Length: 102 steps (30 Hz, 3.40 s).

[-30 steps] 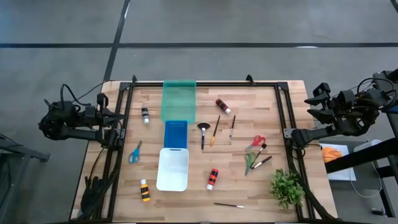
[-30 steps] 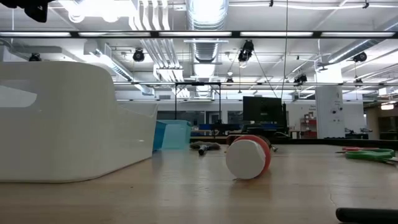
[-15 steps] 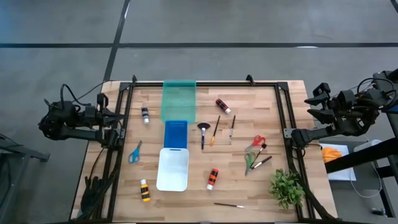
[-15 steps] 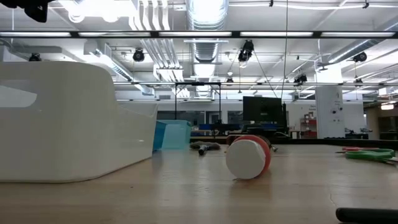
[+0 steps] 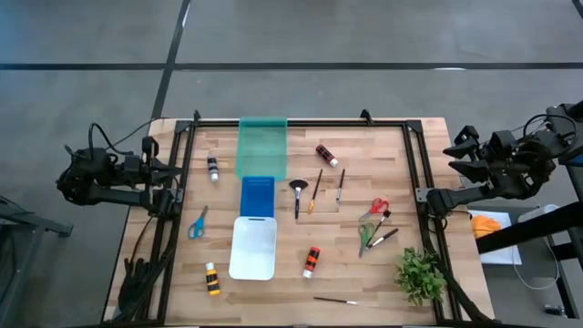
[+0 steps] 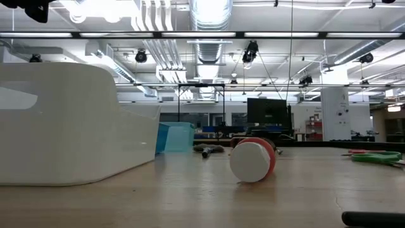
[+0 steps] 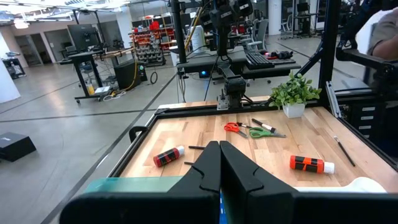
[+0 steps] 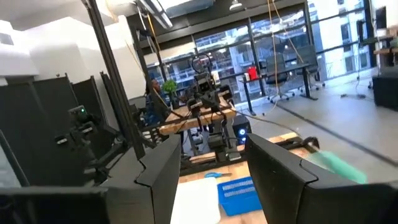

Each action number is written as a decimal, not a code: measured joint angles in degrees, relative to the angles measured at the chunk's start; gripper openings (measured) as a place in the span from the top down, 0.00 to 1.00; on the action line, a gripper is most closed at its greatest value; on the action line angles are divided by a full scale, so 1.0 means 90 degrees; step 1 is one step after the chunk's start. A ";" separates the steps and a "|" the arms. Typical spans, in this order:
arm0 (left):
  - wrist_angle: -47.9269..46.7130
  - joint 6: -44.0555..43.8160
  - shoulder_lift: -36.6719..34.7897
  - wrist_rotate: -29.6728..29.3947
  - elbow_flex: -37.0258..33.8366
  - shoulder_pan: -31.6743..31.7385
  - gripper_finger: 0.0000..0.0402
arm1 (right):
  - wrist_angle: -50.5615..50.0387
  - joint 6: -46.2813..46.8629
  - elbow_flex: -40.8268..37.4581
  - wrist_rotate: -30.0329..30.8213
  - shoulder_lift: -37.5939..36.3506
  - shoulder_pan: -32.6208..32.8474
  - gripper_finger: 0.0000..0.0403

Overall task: Pick & Place Paint Supplies
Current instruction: Put the blue scissors into the green bin

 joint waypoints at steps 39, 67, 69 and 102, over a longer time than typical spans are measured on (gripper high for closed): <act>-0.0001 0.0001 0.0002 0.0000 0.0000 0.0001 1.00 | -0.1434 -0.0401 0.2324 -0.3086 0.0760 -0.0056 0.56; 0.0001 0.0001 0.0002 0.0000 0.0000 0.0001 1.00 | -0.2022 -0.1100 0.2278 -0.3148 0.1760 -0.1955 0.56; 0.0000 0.0001 0.0002 0.0000 0.0000 -0.0001 1.00 | -0.1955 -0.1106 0.2280 -0.3139 0.1848 -0.1965 0.56; -0.0235 -0.2428 0.0004 -0.0819 0.0002 -0.0003 1.00 | -0.0913 -0.1610 0.2293 -0.2138 0.2883 -0.1957 0.56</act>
